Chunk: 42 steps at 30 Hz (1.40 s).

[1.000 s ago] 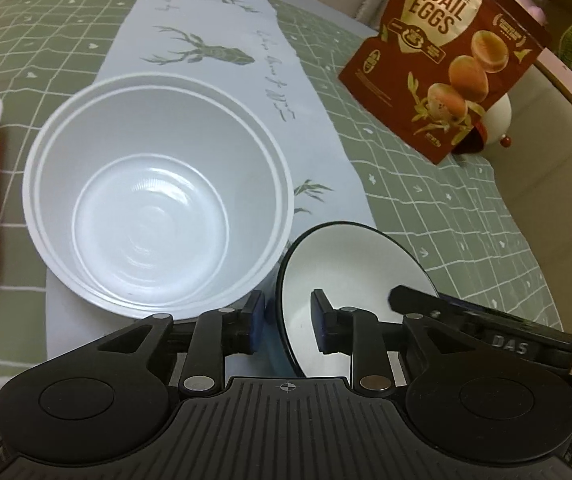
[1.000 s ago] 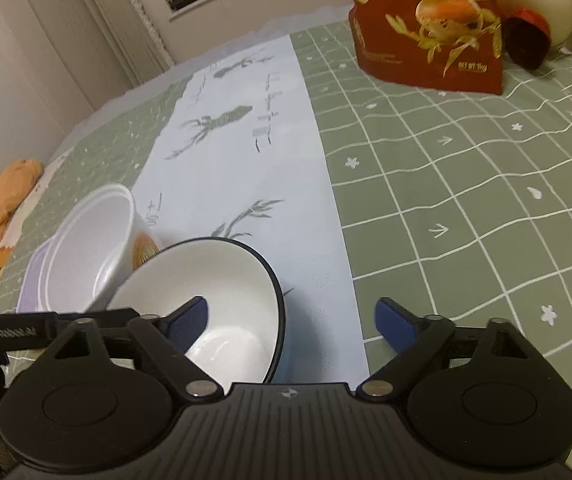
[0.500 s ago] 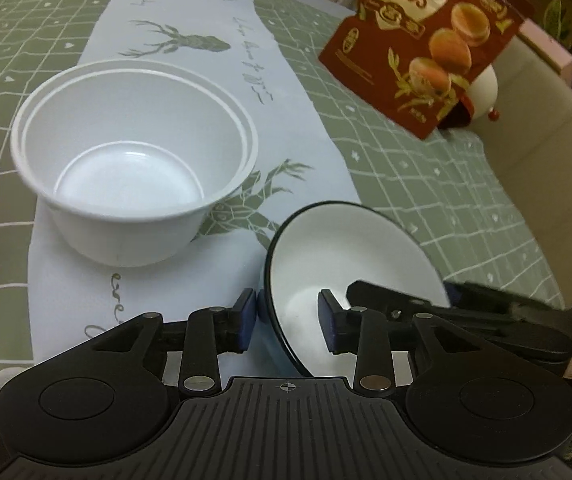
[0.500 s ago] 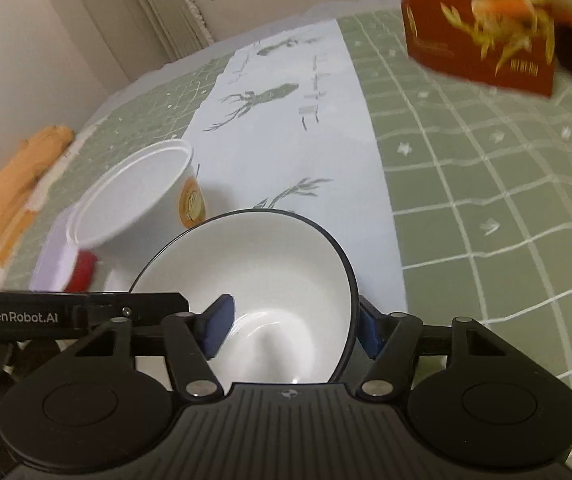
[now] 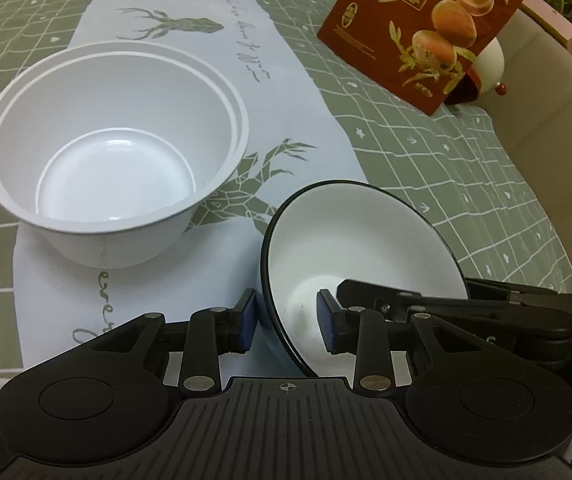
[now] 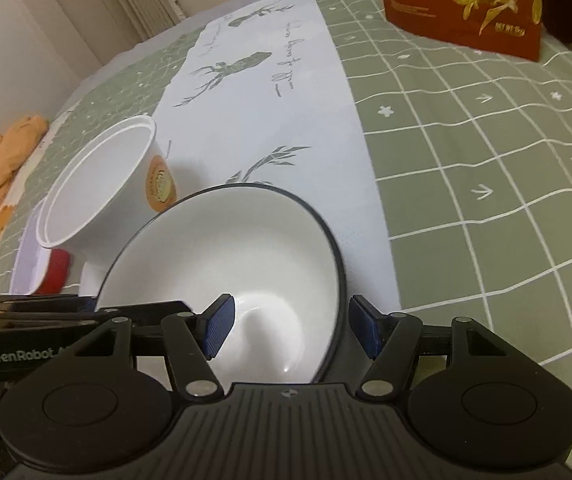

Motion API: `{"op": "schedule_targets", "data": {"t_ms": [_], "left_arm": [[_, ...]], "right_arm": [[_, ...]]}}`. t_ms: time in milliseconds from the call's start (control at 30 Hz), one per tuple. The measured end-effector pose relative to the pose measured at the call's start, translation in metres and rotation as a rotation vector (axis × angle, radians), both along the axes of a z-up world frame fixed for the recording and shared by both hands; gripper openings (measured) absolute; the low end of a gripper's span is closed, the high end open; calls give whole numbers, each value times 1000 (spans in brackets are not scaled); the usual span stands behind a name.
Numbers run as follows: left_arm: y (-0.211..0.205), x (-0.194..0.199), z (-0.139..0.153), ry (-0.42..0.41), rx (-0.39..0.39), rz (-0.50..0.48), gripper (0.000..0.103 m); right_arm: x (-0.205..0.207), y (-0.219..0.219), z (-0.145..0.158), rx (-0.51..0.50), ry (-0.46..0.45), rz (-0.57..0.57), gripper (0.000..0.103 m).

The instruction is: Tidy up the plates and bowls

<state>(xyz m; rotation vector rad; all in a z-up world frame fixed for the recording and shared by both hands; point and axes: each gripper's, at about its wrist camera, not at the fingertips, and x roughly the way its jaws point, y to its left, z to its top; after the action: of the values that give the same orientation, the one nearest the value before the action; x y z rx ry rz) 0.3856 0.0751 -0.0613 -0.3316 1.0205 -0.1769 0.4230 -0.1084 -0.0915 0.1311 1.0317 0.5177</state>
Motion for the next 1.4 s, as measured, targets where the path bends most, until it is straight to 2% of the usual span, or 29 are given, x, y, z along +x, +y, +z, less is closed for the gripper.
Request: {"op": "schedule_targets", "data": {"t_ms": [133, 200, 500, 633, 800, 1233, 1400], "left_arm": [[5, 3, -1, 3, -21, -2, 33], [7, 4, -4, 9, -30, -2, 30], [15, 8, -6, 58, -74, 17, 27], [19, 5, 2, 50, -57, 27, 26], [24, -1, 17, 28, -52, 44, 27], [17, -52, 81, -103, -90, -2, 30], [4, -82, 89, -121, -83, -59, 30]], "right_arm": [[4, 1, -2, 27, 36, 5, 64], [7, 1, -4, 38, 52, 9, 64], [10, 12, -1, -8, 75, 15, 64], [10, 19, 5, -34, 93, 2, 62], [5, 24, 14, -11, 106, -15, 62], [-47, 16, 81, 9, -14, -39, 64], [-84, 2, 98, 0, -47, -50, 65]]}}
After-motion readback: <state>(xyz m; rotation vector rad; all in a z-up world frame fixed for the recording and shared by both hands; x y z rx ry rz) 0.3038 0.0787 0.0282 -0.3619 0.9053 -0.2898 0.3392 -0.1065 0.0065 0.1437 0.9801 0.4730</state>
